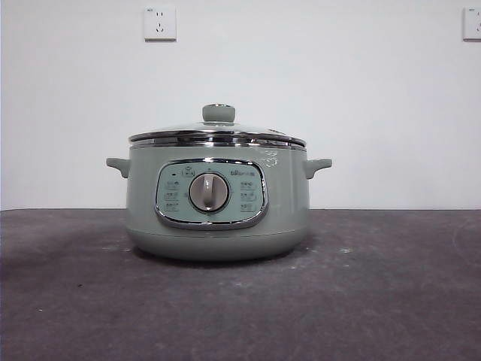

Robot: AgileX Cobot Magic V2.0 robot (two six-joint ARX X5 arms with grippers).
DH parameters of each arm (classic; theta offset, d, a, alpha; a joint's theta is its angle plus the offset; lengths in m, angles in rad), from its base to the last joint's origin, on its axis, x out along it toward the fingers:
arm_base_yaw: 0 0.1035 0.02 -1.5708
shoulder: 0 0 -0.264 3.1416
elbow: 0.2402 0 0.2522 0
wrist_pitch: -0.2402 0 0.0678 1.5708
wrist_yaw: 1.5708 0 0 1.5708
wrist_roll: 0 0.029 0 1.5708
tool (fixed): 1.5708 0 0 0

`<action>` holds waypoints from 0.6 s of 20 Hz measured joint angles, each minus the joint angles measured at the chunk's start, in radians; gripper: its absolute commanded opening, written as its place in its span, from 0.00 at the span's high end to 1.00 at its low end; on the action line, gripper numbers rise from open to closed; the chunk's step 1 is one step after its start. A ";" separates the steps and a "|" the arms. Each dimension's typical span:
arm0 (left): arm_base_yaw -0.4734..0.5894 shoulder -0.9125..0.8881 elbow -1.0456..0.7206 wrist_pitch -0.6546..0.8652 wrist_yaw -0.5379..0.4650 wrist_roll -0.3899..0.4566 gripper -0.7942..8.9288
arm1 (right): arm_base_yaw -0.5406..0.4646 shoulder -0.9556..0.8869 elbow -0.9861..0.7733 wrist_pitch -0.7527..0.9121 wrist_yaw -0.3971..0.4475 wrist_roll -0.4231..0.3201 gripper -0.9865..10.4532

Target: Pick up the pumpkin,open the lid,put the pumpkin in the pot,close the lid

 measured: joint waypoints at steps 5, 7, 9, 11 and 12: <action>0.027 -0.264 -0.449 0.212 -0.061 -0.001 0.92 | 0.000 -0.002 0.000 0.000 0.000 0.000 0.91; 0.031 -0.334 -0.579 0.229 -0.103 -0.014 0.92 | 0.000 -0.002 0.000 0.000 0.000 0.000 0.91; 0.031 -0.381 -0.673 0.229 -0.148 -0.029 0.92 | 0.000 -0.002 0.000 0.000 0.000 0.000 0.91; 0.031 -0.418 -0.755 0.230 -0.161 -0.034 0.92 | 0.000 -0.003 0.000 0.000 0.000 0.000 0.91; 0.031 -0.434 -0.789 0.229 -0.163 -0.037 0.92 | 0.000 -0.003 0.000 0.000 0.000 0.000 0.91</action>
